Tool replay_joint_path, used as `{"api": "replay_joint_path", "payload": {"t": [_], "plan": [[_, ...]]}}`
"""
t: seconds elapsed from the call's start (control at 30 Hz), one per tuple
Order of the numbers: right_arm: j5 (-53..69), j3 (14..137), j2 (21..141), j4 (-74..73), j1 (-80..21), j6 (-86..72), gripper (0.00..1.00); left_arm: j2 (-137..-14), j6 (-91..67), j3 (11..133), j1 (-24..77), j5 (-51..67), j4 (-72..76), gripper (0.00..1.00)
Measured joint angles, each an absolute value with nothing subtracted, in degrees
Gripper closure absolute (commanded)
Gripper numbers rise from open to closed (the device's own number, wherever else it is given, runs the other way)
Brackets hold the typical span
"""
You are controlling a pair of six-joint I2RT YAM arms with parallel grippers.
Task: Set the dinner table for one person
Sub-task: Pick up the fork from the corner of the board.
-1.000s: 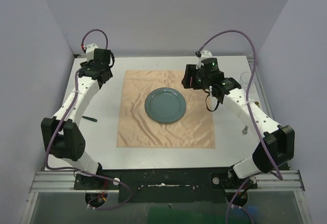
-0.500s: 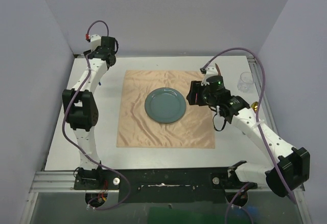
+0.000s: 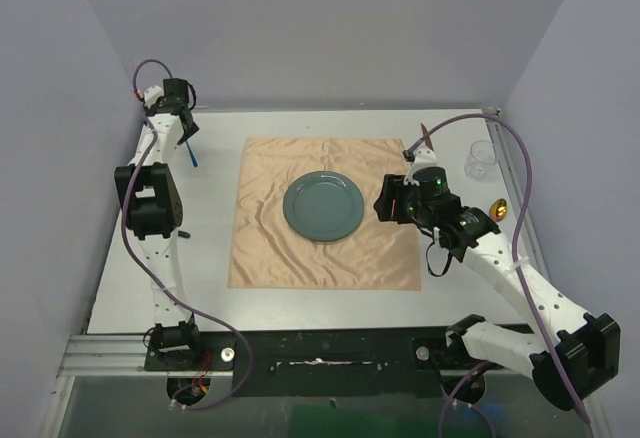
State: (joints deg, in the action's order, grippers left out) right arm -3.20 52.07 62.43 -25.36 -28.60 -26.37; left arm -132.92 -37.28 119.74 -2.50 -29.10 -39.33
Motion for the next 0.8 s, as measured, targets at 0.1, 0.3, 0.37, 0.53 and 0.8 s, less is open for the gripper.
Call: {"api": "replay_joint_path", "payload": {"t": [0.1,0.3,0.37,0.53,0.8], "plan": [[-3.6,51.3,61.5,-25.4,-28.6,-26.8,0.44,-134.9,-38.7,120.7,-4.6,-25.3,-39.5,0.51],[-3.5,50.8,62.3,-25.3,-28.6,-27.5,0.44,-139.7,-40.1,122.2,-7.0,-18.3,-39.2,0.51],[-3.5,50.8,63.7,-25.1,-28.6,-27.5,0.45,-140.9,-40.1,122.2,-7.1,-16.6,-39.0,0.51],[-3.3,50.8,67.8,-24.9,-28.6,-27.5,0.45,-141.6,-40.4,122.2,-7.3,-11.9,-36.5,0.52],[-3.0,50.8,72.2,-24.6,-28.7,-27.5,0.45,-143.2,-41.2,124.4,-8.2,-9.0,-34.6,0.52]]}}
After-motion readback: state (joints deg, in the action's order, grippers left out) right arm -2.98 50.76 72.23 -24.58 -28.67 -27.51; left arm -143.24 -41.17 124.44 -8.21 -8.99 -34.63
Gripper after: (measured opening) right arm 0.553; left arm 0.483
